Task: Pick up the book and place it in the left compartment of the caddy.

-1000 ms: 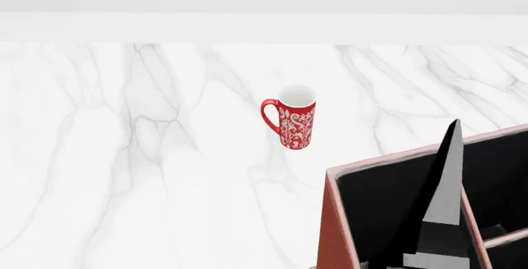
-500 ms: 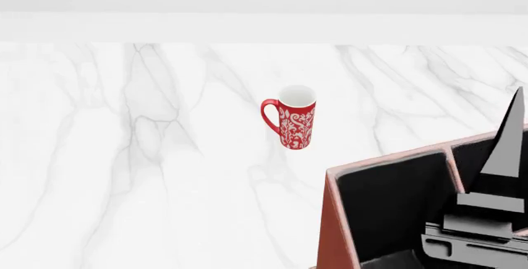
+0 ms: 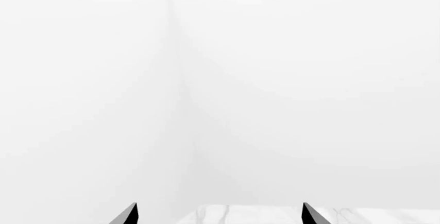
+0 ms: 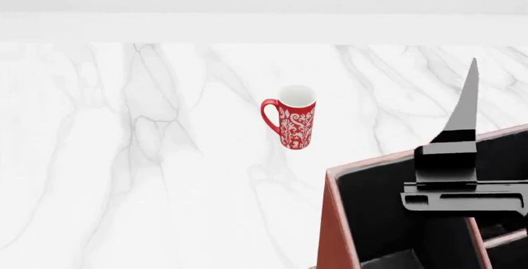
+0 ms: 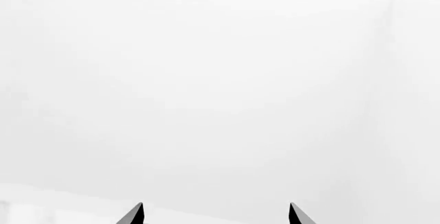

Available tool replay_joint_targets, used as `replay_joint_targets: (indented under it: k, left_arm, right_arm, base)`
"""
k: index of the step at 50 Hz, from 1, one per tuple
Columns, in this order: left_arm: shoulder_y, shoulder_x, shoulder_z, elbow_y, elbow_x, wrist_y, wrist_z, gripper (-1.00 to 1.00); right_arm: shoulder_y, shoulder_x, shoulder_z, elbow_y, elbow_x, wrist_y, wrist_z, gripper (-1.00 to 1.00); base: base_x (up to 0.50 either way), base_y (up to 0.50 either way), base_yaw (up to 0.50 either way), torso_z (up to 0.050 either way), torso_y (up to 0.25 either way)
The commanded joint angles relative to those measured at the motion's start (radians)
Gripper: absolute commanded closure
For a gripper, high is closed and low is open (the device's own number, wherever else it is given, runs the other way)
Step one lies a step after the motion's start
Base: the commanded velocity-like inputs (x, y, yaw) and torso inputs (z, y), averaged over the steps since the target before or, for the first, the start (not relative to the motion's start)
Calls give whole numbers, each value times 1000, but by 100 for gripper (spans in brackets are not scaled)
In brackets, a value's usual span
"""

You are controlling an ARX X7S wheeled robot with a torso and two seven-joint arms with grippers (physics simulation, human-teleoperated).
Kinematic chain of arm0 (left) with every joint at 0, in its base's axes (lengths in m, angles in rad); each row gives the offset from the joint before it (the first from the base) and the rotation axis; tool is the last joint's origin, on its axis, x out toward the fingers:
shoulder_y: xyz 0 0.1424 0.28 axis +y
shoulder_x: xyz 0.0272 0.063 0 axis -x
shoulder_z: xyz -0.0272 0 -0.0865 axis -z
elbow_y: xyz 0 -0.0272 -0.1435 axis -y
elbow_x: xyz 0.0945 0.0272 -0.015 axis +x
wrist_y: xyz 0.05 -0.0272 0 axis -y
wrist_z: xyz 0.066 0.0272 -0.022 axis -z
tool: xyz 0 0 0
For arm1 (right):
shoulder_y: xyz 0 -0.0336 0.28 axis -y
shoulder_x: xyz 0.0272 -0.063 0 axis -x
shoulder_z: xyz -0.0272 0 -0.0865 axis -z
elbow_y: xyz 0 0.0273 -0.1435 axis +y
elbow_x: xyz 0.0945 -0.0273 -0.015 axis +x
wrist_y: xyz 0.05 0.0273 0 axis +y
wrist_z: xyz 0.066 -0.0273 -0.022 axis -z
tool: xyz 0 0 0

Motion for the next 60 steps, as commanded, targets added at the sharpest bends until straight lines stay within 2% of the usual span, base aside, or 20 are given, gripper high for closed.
replay_joint_targets:
  k: [1, 18, 19, 20, 22, 24, 27, 29, 31, 33, 37, 40, 42, 45, 49, 60]
  left_arm:
    - [0, 14, -19, 0, -1, 10, 40, -100]
    - [2, 14, -22, 0, -5, 13, 39, -100]
    - [2, 14, -23, 0, -5, 13, 39, -100]
    - [1, 14, -24, 0, -6, 11, 40, -100]
    - [0, 14, -24, 0, -6, 10, 40, -100]
    - [1, 14, -24, 0, -6, 11, 40, -100]
    - [2, 14, -26, 0, -8, 12, 38, -100]
    - [2, 14, -24, 0, -8, 11, 38, -100]
    - [2, 14, -25, 0, -9, 12, 38, -100]
    - [3, 14, -25, 0, -9, 12, 37, -100]
    - [3, 14, -28, 0, -12, 13, 37, -100]
    - [1, 14, -24, 0, -6, 10, 38, -100]
    - [1, 14, -25, 0, -7, 10, 38, -100]
    - [1, 14, -25, 0, -7, 11, 39, -100]
    - [-4, 14, -21, 0, -2, 3, 41, -100]
    - [-11, 13, -14, 0, 4, -11, 44, -100]
  right_arm:
    - [263, -216, -46, 138, 24, 304, -196, -100]
    - [317, -337, -109, 208, -112, 278, -473, -100]
    - [314, -343, -108, 214, -105, 270, -482, -100]
    - [272, -367, -86, 225, -181, 179, -493, -100]
    - [311, -366, -120, 227, -139, 257, -505, -100]
    - [298, -387, -94, 251, -85, 217, -514, -100]
    - [278, -387, -122, 221, -228, 167, -606, -100]
    - [299, -393, -150, 233, -209, 204, -653, -100]
    - [285, -384, -170, 215, -255, 154, -787, -100]
    - [279, -390, -165, 223, -242, 139, -795, -100]
    - [274, -374, -192, 195, -216, 118, -961, -100]
    - [262, -376, -186, 201, -157, 93, -1012, -100]
    - [248, -383, -192, 204, -205, 68, -1042, -100]
    - [253, -387, -193, 212, -180, 68, -1064, -100]
    - [207, -382, -181, 207, -191, -16, -1155, -100]
    - [255, -429, -242, 234, -257, 27, -1272, -100]
  base:
    - [0, 0, 0, 0, 0]
    - [0, 0, 0, 0, 0]
    - [0, 0, 0, 0, 0]
    - [0, 0, 0, 0, 0]
    - [0, 0, 0, 0, 0]
    - [0, 0, 0, 0, 0]
    - [0, 0, 0, 0, 0]
    - [0, 0, 0, 0, 0]
    - [0, 0, 0, 0, 0]
    - [0, 0, 0, 0, 0]
    - [0, 0, 0, 0, 0]
    - [0, 0, 0, 0, 0]
    - [0, 0, 0, 0, 0]
    - [0, 0, 0, 0, 0]
    - [0, 0, 0, 0, 0]
    - [0, 0, 0, 0, 0]
